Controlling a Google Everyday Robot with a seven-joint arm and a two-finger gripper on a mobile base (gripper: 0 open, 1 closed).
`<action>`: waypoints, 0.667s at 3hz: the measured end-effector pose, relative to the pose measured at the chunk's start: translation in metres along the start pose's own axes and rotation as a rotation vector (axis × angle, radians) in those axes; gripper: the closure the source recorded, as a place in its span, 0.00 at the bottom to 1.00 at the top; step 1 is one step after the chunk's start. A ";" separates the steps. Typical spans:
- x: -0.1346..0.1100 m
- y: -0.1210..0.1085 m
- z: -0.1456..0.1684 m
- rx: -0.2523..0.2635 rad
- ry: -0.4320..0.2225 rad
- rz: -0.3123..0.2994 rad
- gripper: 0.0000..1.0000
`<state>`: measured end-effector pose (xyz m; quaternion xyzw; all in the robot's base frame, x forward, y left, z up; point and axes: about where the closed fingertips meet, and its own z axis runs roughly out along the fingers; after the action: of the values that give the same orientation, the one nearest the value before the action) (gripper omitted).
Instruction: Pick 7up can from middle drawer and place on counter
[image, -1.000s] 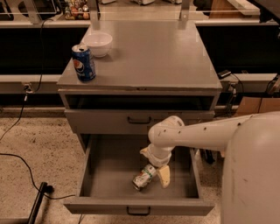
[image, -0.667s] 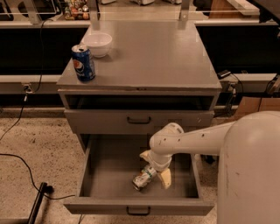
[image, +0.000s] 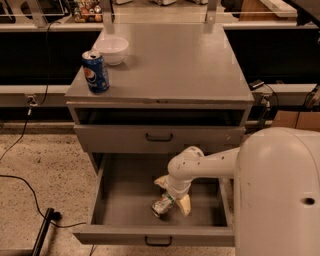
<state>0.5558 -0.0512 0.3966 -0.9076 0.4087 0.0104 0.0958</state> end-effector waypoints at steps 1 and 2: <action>0.004 -0.002 0.027 -0.060 -0.032 -0.012 0.25; 0.004 -0.002 0.037 -0.088 -0.042 -0.008 0.48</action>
Offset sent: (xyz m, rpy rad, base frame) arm 0.0109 0.0072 -0.0442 -0.0411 0.1185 0.0220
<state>0.5622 -0.0463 0.3605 -0.9121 0.4021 0.0473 0.0643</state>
